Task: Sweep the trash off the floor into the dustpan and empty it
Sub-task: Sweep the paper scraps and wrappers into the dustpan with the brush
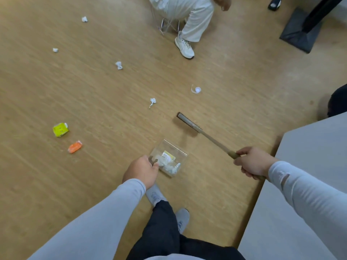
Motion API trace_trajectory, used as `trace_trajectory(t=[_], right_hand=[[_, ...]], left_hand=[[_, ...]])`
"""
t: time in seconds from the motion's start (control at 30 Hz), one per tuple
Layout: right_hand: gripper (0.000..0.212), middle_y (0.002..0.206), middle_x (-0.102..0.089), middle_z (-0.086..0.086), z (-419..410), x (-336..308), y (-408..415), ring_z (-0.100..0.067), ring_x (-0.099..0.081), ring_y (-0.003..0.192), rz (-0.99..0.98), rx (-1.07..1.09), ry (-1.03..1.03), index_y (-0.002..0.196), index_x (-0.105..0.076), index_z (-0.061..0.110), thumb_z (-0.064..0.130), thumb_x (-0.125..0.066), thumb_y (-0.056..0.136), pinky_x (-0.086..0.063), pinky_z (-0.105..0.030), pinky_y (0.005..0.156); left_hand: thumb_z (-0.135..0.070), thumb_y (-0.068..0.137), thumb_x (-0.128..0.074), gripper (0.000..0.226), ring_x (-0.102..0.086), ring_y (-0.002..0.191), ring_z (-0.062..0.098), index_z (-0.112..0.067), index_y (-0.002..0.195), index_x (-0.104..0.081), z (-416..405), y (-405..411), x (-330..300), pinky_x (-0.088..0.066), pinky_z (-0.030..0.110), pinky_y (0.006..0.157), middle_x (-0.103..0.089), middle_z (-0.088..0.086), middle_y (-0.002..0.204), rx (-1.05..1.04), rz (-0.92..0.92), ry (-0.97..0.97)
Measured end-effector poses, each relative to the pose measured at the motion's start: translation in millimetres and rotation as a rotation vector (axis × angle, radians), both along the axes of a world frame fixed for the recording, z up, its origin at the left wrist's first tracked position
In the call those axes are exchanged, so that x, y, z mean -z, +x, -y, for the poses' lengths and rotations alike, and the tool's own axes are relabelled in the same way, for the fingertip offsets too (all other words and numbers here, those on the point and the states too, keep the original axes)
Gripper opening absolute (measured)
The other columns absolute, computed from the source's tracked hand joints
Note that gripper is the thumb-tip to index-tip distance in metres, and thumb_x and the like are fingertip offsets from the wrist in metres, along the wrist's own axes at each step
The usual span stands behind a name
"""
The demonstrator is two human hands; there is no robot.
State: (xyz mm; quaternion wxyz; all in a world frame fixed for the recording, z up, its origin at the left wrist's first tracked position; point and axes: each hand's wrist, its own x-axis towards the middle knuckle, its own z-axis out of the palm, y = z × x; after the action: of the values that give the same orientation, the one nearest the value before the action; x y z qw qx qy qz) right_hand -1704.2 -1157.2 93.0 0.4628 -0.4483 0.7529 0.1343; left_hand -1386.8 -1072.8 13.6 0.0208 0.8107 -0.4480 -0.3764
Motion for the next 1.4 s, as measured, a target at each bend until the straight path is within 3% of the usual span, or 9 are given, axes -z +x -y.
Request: trace_trajectory(t=[0.13, 0.37, 0.53, 0.8, 1.07, 1.27, 1.4], right_hand=[[0.012, 0.068, -0.06, -0.014, 43, -4, 8, -0.021, -0.049, 0.048, -0.031, 0.043, -0.02, 0.105, -0.065, 0.01, 0.012, -0.061, 0.094, -0.039, -0.026, 0.045], [0.015, 0.067, -0.061, -0.016, 119, -1, 15, -0.025, -0.048, 0.055, -0.018, 0.126, -0.067, 0.104, -0.067, 0.007, 0.01, -0.059, 0.092, -0.038, -0.024, 0.044], [0.02, 0.066, -0.064, -0.013, 181, 2, 9, -0.023, -0.053, 0.051, -0.031, 0.13, -0.134, 0.11, -0.064, 0.016, 0.013, -0.06, 0.091, -0.041, -0.025, 0.044], [0.015, 0.073, -0.064, -0.015, 307, 13, -22, -0.026, -0.058, 0.057, -0.056, 0.035, -0.157, 0.106, -0.063, 0.016, 0.014, -0.055, 0.094, -0.042, -0.029, 0.05], [0.025, 0.059, -0.062, -0.015, 444, 57, -39, -0.029, -0.053, 0.06, -0.101, -0.073, -0.076, 0.103, -0.071, 0.0, 0.015, -0.054, 0.092, -0.048, -0.034, 0.056], [0.029, 0.054, -0.063, -0.012, 474, 81, -45, -0.028, -0.054, 0.055, -0.153, -0.179, 0.022, 0.101, -0.073, -0.003, 0.016, -0.054, 0.09, -0.049, -0.032, 0.055], [0.025, 0.047, -0.059, -0.009, 462, 69, -51, -0.025, -0.047, 0.049, -0.153, -0.332, 0.102, 0.101, -0.071, -0.003, 0.01, -0.054, 0.087, -0.041, -0.029, 0.049]], left_hand=[[-0.041, 0.094, -0.057, 0.017, -0.06, 0.079, 0.026, -0.025, 0.093, -0.06, 48, 14, -2, -0.053, 0.034, 0.075, -0.065, -0.002, 0.084, -0.018, -0.039, -0.022], [-0.042, 0.094, -0.056, 0.022, -0.062, 0.077, 0.023, -0.023, 0.101, -0.064, 121, 20, -9, -0.051, 0.032, 0.07, -0.061, -0.006, 0.079, -0.007, -0.063, -0.03], [-0.04, 0.094, -0.058, 0.012, -0.059, 0.082, 0.025, -0.027, 0.094, -0.057, 171, 3, -9, -0.05, 0.032, 0.076, -0.058, -0.006, 0.081, -0.04, -0.075, -0.047], [-0.042, 0.094, -0.056, 0.02, -0.063, 0.08, 0.021, -0.026, 0.104, -0.064, 250, -43, 0, -0.054, 0.035, 0.074, -0.063, -0.008, 0.082, -0.142, -0.065, -0.014], [-0.044, 0.095, -0.054, 0.023, -0.064, 0.076, 0.019, -0.027, 0.108, -0.061, 325, -76, 37, -0.054, 0.035, 0.07, -0.063, -0.008, 0.08, -0.2, -0.039, 0.092], [-0.04, 0.098, -0.051, 0.02, -0.061, 0.078, 0.023, -0.024, 0.105, -0.059, 359, -96, 47, -0.047, 0.032, 0.065, -0.06, -0.006, 0.08, -0.122, 0.006, 0.116], [-0.042, 0.097, -0.051, 0.021, -0.061, 0.077, 0.024, -0.024, 0.104, -0.059, 371, -100, 47, -0.049, 0.033, 0.067, -0.06, -0.006, 0.078, -0.133, 0.029, 0.127]])
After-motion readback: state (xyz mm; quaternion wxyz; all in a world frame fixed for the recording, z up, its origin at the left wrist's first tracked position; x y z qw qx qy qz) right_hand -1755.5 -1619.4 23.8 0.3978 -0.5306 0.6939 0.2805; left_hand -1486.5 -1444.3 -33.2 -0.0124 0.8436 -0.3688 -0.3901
